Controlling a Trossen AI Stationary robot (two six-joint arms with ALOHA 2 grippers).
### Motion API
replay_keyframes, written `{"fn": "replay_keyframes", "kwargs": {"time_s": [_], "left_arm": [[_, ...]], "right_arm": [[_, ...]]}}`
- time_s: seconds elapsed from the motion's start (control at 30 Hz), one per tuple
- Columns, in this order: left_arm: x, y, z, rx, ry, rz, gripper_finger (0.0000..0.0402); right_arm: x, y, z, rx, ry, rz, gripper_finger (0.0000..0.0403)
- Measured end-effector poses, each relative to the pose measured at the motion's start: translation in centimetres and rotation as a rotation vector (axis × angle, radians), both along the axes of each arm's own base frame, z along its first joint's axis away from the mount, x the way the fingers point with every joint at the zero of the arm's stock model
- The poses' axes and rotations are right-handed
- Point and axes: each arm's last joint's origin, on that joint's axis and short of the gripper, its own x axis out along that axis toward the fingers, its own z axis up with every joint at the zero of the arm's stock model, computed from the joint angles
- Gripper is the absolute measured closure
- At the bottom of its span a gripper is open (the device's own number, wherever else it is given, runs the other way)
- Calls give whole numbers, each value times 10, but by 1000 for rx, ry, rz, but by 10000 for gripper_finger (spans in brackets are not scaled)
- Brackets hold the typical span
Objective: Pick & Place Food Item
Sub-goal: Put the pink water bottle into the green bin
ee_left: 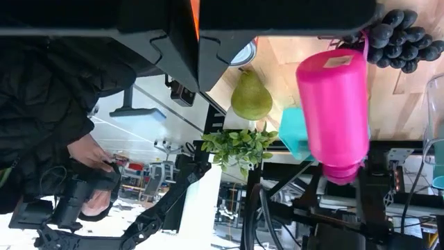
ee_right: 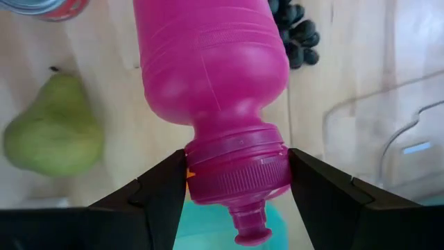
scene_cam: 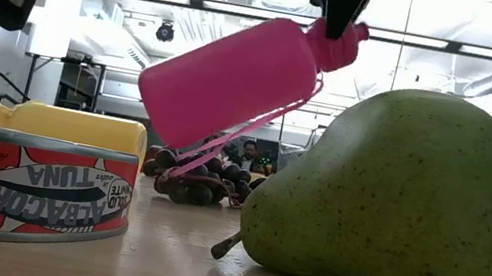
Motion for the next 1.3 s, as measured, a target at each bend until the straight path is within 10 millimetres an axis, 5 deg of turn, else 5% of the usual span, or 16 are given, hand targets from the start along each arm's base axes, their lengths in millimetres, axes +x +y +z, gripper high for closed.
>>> {"fn": "replay_keyframes", "kwargs": {"time_s": [0.87, 1.3], "left_arm": [[0, 0, 0, 0, 0, 0, 402], [0, 0, 0, 0, 0, 0, 402]], "right_arm": [[-34, 7, 35, 188, -23, -184, 173], [-38, -1, 38, -12, -92, -94, 173]]}}
